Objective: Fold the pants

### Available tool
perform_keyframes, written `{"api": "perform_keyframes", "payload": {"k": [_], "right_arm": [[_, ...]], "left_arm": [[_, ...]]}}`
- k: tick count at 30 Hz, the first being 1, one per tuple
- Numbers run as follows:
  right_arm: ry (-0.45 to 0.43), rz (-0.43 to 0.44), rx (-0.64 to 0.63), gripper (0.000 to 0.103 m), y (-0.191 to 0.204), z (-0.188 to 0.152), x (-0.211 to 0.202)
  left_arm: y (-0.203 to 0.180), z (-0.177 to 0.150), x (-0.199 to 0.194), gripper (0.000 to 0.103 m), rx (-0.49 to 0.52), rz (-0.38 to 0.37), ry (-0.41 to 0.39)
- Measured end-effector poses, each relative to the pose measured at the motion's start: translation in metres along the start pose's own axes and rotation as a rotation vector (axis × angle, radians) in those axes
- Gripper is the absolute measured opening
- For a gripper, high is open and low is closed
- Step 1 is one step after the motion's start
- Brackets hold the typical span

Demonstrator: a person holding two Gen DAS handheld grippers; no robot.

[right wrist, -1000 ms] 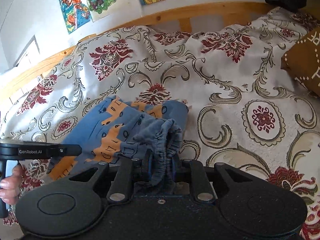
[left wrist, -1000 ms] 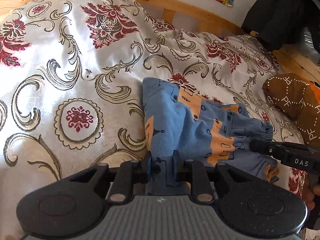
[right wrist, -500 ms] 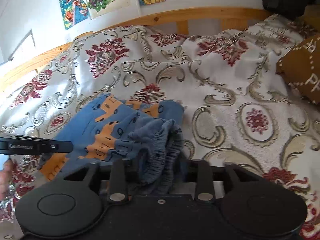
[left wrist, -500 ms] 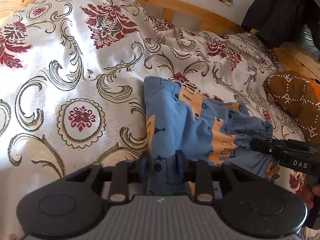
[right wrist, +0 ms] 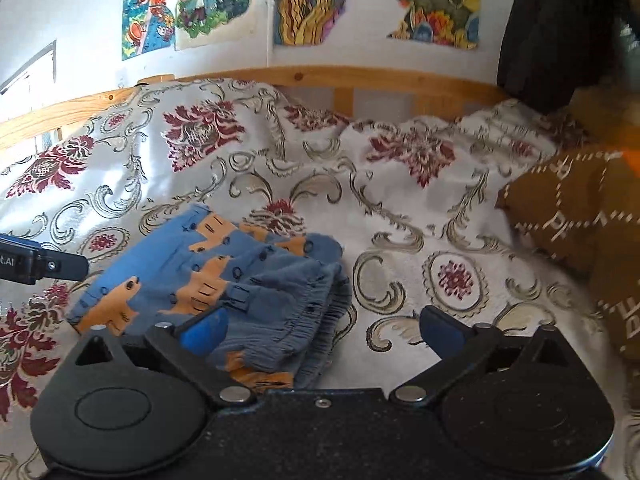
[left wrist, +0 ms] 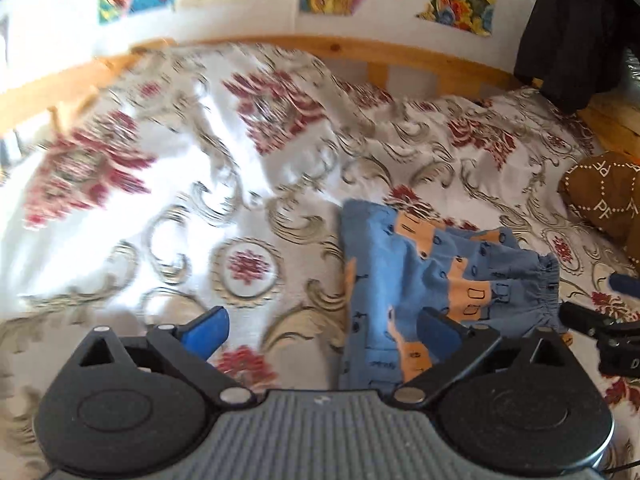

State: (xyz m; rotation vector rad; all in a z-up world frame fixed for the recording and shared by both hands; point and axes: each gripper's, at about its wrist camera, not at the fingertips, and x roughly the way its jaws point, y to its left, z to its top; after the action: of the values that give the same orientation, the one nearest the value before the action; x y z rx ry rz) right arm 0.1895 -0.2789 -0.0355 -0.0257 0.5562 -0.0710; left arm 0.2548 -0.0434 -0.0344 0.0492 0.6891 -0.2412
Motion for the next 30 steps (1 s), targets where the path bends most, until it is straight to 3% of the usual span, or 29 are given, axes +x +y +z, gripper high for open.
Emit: {"api": "perform_keyframes", "payload": {"k": [6,11,17,24,30], "right_arm": [[-0.065,-0.011,0.011,0.102,0.016,0.002,-0.047],[-0.106,-0.01,-0.055,0.102,0.037,-0.005,-0.086],[-0.091,-0.013,0.015,0.102,0.047,-0.021,-0.13],[-0.128,-0.033,-0.011,0.102,0.058,-0.033,-0.169],[-0.106,-0.054,0.024,0.102,0.055,-0.04,-0.173]], "left_arm": [[0.001,-0.009,-0.048,0.103,0.023,0.068,-0.049],[-0.003,-0.03,-0.093,0.103,-0.016,0.093,-0.091],[-0.005,-0.059,-0.139,0.103,-0.025,0.127,-0.15],[-0.003,-0.08,-0.163,0.103,-0.039,0.139,-0.145],[0.002,-0.086,-0.17,0.103,-0.076,0.127,-0.148]]}}
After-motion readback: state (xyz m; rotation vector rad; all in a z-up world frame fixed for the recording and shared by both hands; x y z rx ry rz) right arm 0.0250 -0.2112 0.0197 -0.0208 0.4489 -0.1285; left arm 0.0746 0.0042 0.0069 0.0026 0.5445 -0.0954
